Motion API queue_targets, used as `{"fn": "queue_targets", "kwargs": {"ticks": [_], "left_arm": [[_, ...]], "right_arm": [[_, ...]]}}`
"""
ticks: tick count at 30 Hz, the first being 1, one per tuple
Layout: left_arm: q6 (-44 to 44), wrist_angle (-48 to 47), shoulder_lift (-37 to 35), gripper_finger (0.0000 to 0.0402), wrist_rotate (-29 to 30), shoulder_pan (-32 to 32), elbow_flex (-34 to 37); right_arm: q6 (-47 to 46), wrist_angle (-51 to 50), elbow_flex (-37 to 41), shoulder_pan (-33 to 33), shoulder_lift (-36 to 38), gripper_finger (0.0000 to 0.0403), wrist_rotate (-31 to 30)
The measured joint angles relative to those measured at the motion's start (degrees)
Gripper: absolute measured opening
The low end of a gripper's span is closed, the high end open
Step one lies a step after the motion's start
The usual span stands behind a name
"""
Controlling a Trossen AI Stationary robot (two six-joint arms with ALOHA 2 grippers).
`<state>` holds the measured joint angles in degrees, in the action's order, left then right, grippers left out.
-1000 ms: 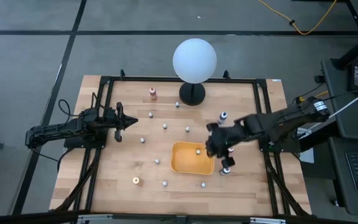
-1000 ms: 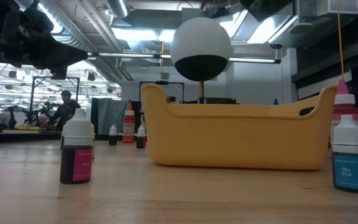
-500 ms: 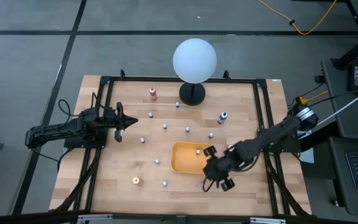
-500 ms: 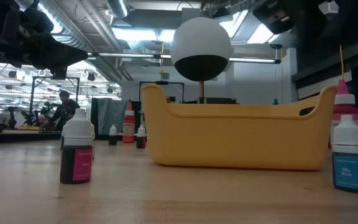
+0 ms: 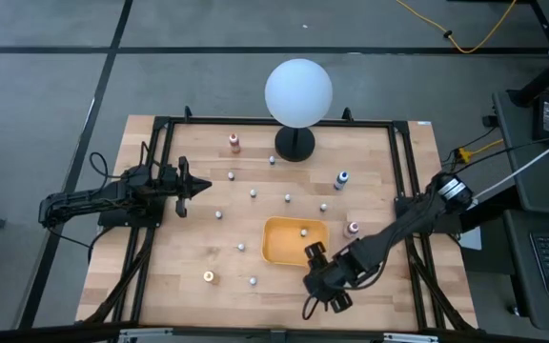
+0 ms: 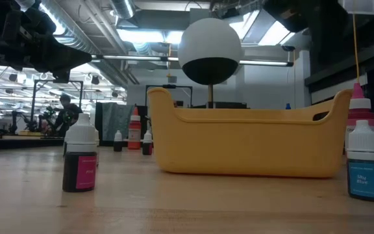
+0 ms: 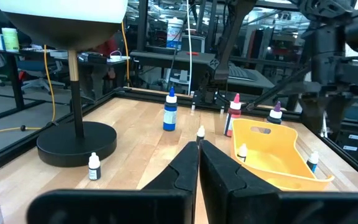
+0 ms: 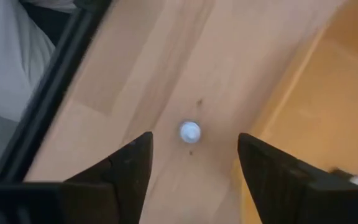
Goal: Pick & Place food coloring
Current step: Put the small blue food coloring bottle into the yellow bin
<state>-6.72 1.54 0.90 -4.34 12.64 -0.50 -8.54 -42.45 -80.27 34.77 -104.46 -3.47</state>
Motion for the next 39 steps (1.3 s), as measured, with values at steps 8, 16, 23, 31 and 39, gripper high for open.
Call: {"fn": "queue_targets", "kwargs": {"ticks": [8,16,23,31,39], "left_arm": [[0.0,0.0,0.0,0.001,0.0,0.0,0.0],[0.0,0.0,0.0,0.0012,0.0,0.0,0.0],[0.0,0.0,0.0,0.0009,0.0,0.0,0.0],[0.0,0.0,0.0,0.0013,0.0,0.0,0.0],[0.0,0.0,0.0,0.0012,0.0,0.0,0.0]], "right_arm": [[1.5,0.2,-1.0,0.8,-4.2,0.0201,0.1],[1.5,0.3,-1.1,0.7,-6.2,0.0177,0.1],[1.4,0.3,-1.0,0.7,-6.6,0.0169,-0.6],[1.5,-0.1,-1.0,0.7,-6.6,0.0168,-2.1],[1.3,1.2,0.9,0.7,-7.0,0.0168,-2.1]]}}
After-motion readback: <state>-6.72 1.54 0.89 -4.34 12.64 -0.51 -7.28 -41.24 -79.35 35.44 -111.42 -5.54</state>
